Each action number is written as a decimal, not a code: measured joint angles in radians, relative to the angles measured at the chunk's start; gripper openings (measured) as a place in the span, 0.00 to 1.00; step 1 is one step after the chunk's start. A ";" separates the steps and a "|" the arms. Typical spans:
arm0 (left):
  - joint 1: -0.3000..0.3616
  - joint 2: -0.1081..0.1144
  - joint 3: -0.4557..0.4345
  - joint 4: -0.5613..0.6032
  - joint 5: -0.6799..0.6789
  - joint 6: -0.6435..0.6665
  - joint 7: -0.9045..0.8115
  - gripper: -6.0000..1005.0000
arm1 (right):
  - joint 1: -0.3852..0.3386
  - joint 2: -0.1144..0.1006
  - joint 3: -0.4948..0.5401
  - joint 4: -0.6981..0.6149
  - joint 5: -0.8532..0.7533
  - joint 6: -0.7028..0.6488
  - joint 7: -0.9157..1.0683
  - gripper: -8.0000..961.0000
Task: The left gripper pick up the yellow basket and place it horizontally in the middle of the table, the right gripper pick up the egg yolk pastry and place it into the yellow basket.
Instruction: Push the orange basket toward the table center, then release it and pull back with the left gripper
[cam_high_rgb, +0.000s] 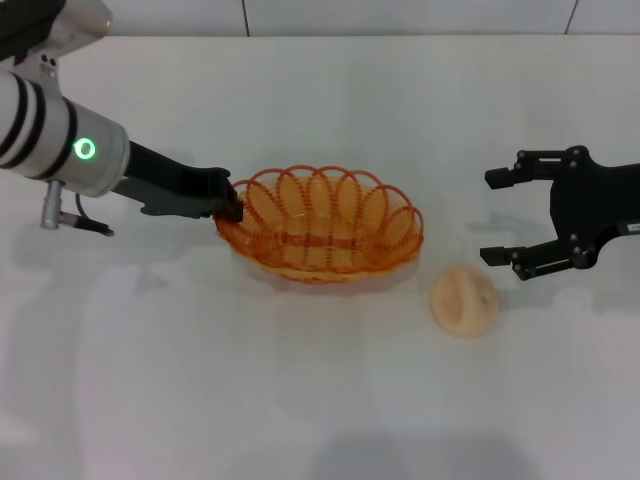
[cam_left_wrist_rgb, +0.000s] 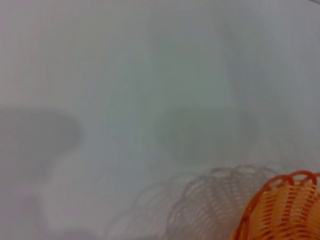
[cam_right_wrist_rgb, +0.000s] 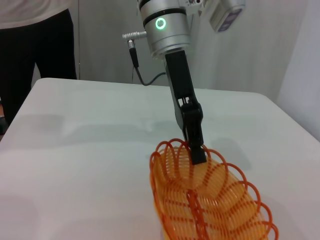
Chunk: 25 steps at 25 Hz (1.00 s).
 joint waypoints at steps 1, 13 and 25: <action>0.003 -0.001 0.014 0.001 -0.004 -0.010 -0.011 0.09 | -0.002 0.000 0.001 0.000 0.000 -0.001 -0.002 0.87; 0.032 -0.004 0.149 -0.001 -0.063 -0.107 -0.074 0.10 | -0.035 0.005 0.011 -0.019 0.000 -0.015 -0.010 0.87; 0.038 -0.002 0.178 -0.022 -0.122 -0.129 -0.077 0.10 | -0.044 0.006 0.011 -0.021 0.000 -0.018 -0.011 0.86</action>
